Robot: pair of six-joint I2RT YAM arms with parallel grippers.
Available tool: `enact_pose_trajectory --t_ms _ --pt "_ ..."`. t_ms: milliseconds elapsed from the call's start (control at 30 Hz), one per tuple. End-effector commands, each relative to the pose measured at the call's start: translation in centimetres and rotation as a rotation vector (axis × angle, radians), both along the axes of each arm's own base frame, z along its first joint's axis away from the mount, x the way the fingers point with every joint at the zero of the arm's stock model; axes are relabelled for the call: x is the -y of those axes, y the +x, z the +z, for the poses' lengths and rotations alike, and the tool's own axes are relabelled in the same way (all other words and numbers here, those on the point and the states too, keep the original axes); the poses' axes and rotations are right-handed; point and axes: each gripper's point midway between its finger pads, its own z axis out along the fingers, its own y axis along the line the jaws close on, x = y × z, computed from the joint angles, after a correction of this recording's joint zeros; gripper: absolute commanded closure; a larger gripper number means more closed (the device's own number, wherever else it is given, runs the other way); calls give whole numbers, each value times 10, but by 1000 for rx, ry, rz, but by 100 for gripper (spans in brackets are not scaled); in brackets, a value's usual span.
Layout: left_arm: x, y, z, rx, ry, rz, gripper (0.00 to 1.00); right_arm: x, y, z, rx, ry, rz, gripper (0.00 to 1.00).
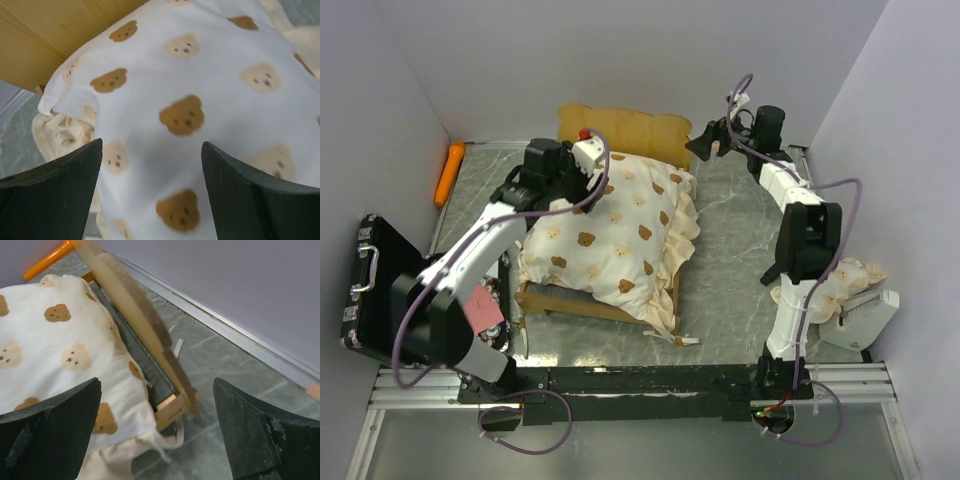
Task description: Set up the pet bed
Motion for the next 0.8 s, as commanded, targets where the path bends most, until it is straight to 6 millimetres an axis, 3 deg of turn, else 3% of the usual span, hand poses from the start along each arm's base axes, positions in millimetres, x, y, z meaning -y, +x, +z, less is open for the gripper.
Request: enact_pose_trajectory --t_ms 0,67,167,300,500,567,700,733,767 --pt "4 56 -6 -44 -155 147 20 -23 26 26 138 43 114 1" --pt "5 66 -51 -136 -110 139 30 -30 37 11 121 34 113 2" --pt "8 62 -100 -224 -56 97 34 -45 48 -7 126 17 133 4" --pt "9 62 -129 -243 -35 83 35 -60 54 -18 113 26 177 10" --pt "18 66 -141 -273 -24 33 31 -71 36 -16 181 31 258 32" --pt "22 69 -142 -287 -30 16 30 -74 35 -19 185 28 272 54" --pt "26 74 -131 -273 -36 4 27 -73 27 -18 170 72 281 80" --pt "26 75 -123 -258 -39 -4 26 -66 24 -19 172 81 259 88" --pt "27 74 -117 -245 -41 -15 25 -59 21 -13 201 90 232 91"
